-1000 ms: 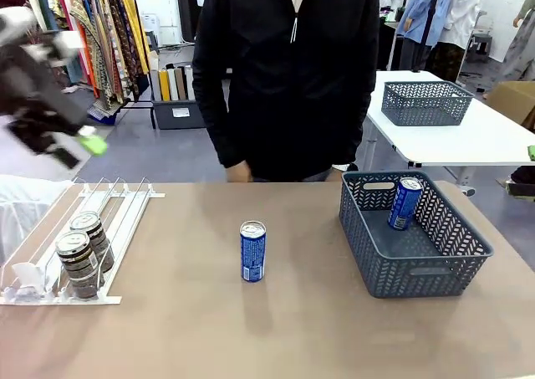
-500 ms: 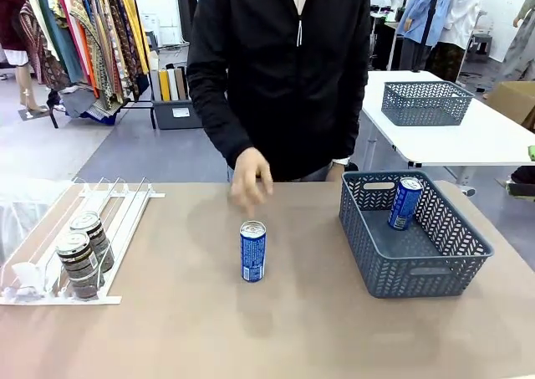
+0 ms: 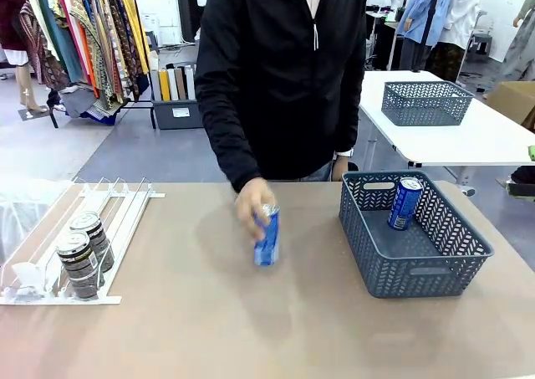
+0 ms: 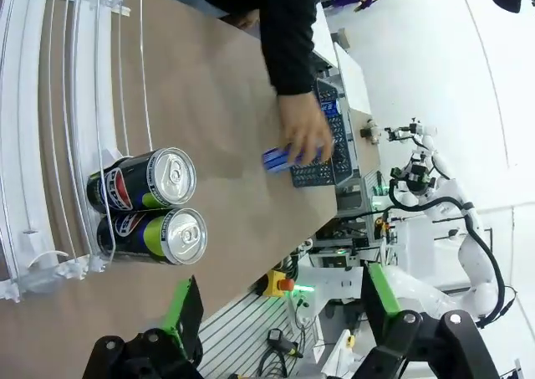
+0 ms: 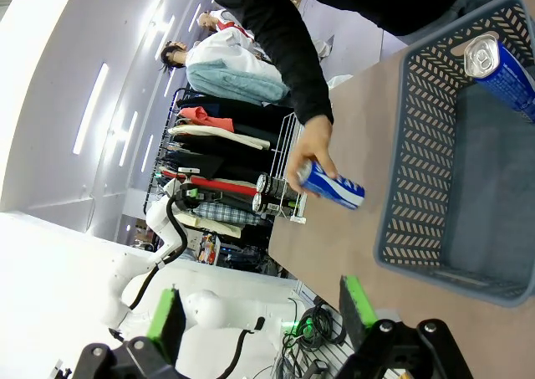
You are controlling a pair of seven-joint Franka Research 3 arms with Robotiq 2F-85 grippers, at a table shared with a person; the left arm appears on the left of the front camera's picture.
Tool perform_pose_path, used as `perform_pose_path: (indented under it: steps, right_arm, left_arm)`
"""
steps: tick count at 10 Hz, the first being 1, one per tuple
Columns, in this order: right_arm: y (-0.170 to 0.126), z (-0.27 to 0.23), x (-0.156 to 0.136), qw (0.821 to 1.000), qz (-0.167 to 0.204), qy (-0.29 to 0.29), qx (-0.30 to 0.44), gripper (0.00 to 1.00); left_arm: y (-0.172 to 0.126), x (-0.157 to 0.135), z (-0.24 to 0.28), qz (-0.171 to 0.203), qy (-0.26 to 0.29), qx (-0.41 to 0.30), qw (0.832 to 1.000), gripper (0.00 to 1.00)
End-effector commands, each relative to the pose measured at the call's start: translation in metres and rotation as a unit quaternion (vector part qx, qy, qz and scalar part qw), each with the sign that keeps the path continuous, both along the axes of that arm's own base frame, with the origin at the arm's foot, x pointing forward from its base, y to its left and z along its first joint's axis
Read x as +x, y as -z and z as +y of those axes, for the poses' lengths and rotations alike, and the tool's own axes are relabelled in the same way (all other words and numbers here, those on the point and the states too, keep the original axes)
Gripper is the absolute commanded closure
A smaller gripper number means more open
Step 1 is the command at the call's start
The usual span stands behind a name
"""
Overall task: Retrieve and store the cans from the dispenser.
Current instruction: Pick up one can from the Automatic Can Dispenser and place it in the middle of the table.
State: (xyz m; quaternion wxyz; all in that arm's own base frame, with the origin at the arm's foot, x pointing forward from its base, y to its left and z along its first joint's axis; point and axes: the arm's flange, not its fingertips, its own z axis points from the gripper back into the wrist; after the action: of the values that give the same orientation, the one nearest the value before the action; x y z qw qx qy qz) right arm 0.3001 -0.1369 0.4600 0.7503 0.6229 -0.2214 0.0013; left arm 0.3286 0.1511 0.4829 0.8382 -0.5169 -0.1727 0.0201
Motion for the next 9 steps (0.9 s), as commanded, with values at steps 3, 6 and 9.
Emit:
perform_pose_path:
  steps: [3,6,9]
  right_arm:
    - [-0.004,0.002,0.002,1.0,-0.006,0.002,0.008,0.0]
    - [-0.004,0.002,0.002,1.0,-0.006,0.002,0.008,0.0]
    - [-0.004,0.002,0.002,1.0,-0.006,0.002,0.008,0.0]
  left_arm:
    - [-0.002,-0.002,0.0,0.002,-0.002,-0.007,1.0,0.0]
    - [0.0,-0.001,0.001,0.001,-0.002,0.0,1.0,0.0]
    - [-0.051,0.025,-0.081,0.09,0.04,0.266,0.959,0.0]
